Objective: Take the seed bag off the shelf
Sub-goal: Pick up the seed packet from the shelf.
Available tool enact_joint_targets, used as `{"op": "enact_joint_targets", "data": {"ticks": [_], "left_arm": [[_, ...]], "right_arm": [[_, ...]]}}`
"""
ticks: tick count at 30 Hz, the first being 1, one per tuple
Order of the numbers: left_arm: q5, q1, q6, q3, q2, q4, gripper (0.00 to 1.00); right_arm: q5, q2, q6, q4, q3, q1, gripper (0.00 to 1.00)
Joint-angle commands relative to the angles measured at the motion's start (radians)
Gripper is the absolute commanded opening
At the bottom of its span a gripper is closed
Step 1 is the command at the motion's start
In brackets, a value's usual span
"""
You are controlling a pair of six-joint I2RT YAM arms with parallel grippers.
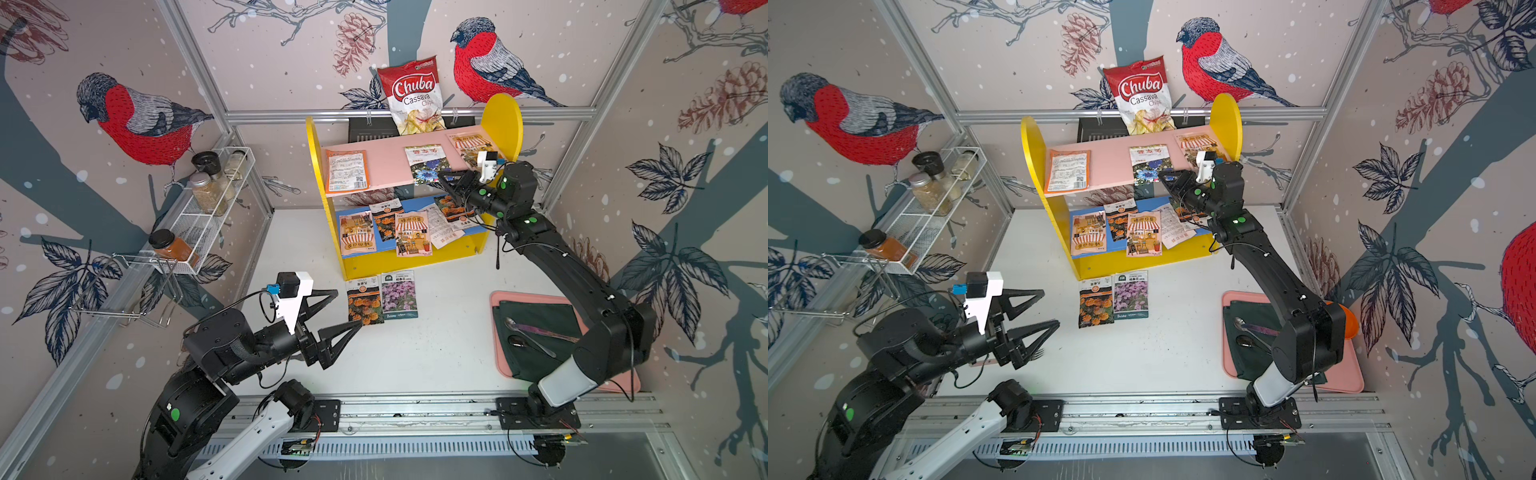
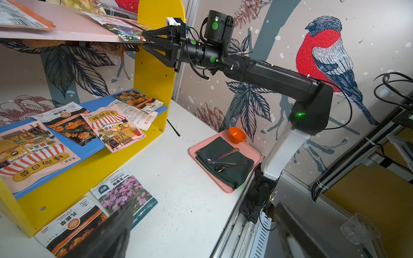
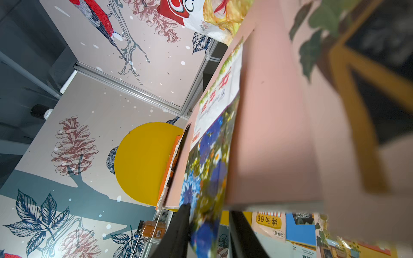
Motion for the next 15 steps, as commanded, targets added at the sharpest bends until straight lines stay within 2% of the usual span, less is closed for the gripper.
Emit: {"op": "enact_joint_targets", "data": {"ticks": [1,9,13,15], "left_arm": [[-0.007,-0.001,-0.004,-0.007,-0.003,0.013,0.98],[-0.003,0.0,-0.01,-0.02,0.0,0.028,0.98],[-0.004,-0.001,-0.012,-0.025,0.002,0.033,0.98],[-0.003,-0.002,-0.013,-0.023,0.002,0.035,0.98]], "right_arm": [[-0.004,-0.01,0.005,0.115,0.0,-0.002,0.33],[-0.007,-0.054,0.009,0.125,-0.035,-0.01,0.34],[-0.01,-0.065,0.009,0.124,-0.04,-0.01,0.47],[-0.009,-0.069,0.01,0.124,-0.04,-0.01,0.48]]}}
